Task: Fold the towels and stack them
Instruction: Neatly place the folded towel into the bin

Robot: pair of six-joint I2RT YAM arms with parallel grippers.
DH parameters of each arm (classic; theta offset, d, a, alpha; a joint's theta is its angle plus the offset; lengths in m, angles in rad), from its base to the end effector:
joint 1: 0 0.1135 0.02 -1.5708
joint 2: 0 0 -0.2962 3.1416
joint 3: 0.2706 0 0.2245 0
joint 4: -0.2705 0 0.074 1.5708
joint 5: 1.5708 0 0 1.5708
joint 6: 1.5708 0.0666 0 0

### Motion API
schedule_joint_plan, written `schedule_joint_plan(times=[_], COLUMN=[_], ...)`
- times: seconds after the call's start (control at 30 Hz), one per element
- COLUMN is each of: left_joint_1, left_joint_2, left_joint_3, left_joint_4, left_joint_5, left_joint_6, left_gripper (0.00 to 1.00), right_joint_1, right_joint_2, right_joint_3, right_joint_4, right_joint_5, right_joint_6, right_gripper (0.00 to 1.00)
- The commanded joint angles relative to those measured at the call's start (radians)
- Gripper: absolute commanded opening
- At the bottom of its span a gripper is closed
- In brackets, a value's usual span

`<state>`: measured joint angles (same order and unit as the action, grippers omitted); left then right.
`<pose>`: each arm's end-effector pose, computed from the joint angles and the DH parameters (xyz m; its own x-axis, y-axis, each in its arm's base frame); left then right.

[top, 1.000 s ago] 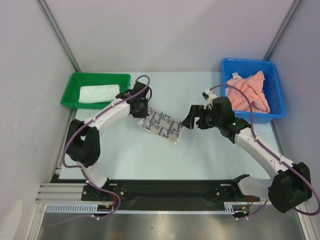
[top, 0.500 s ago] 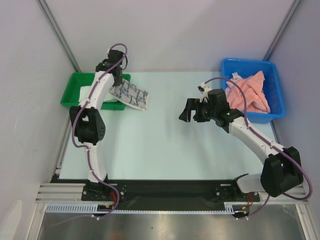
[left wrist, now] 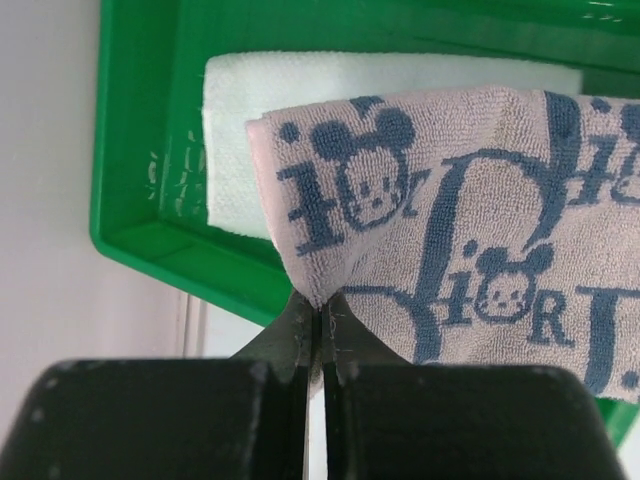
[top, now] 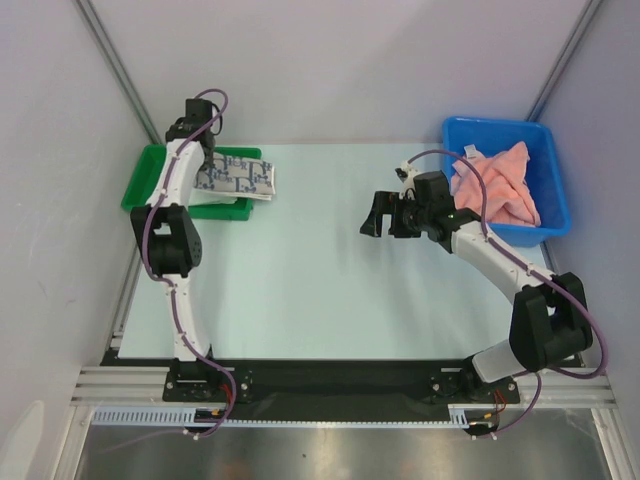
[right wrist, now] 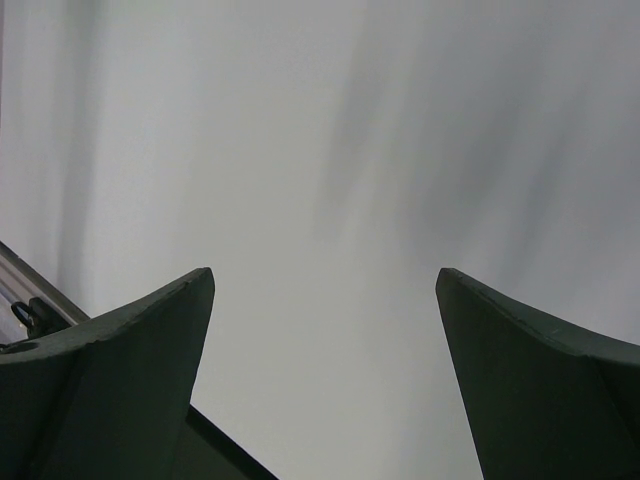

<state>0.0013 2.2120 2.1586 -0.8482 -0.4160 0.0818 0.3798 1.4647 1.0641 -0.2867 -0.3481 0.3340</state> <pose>0.5001 0.0276 0.2934 -0.8022 0.0737 -0.5925 -0.1870 0.9114 0.3666 0.2858 0.1386 0.2923 -0.7511 0.0320 -0.6594 -0.3674 0.8095 0.4579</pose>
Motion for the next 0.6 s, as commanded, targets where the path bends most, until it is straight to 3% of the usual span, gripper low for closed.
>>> schedule_joint_plan(times=[0.0, 0.3, 0.4, 0.43, 0.5, 0.57], left_joint_1=[0.051, 0.172, 0.193, 0.193, 0.192, 0.184], left_joint_2=[-0.008, 0.11, 0.178, 0.189, 0.196, 0.163], left_joint_3=[0.035, 0.086, 0.106, 0.125, 0.155, 0.138], left_joint_4=[0.014, 0.093, 0.123, 0.127, 0.113, 0.135], left_joint_5=[-0.018, 0.004, 0.008, -0.028, -0.082, -0.104], left_joint_6=[0.064, 0.053, 0.038, 0.03, 0.015, -0.014], left_gripper=[0.0, 0.0, 0.25, 0.43, 0.52, 0.54], right_joint_1=[-0.004, -0.004, -0.005, -0.004, -0.002, 0.002], right_joint_2=[0.014, 0.057, 0.065, 0.066, 0.065, 0.062], right_joint_3=[0.062, 0.068, 0.069, 0.068, 0.071, 0.08], right_joint_4=[0.014, 0.017, 0.006, 0.006, 0.006, -0.011], right_joint_5=[0.0, 0.012, 0.029, 0.041, 0.044, 0.058], right_joint_6=[-0.016, -0.023, -0.026, -0.024, -0.026, -0.03], right_gripper=[1.0, 1.0, 1.0, 0.99, 1.0, 1.0])
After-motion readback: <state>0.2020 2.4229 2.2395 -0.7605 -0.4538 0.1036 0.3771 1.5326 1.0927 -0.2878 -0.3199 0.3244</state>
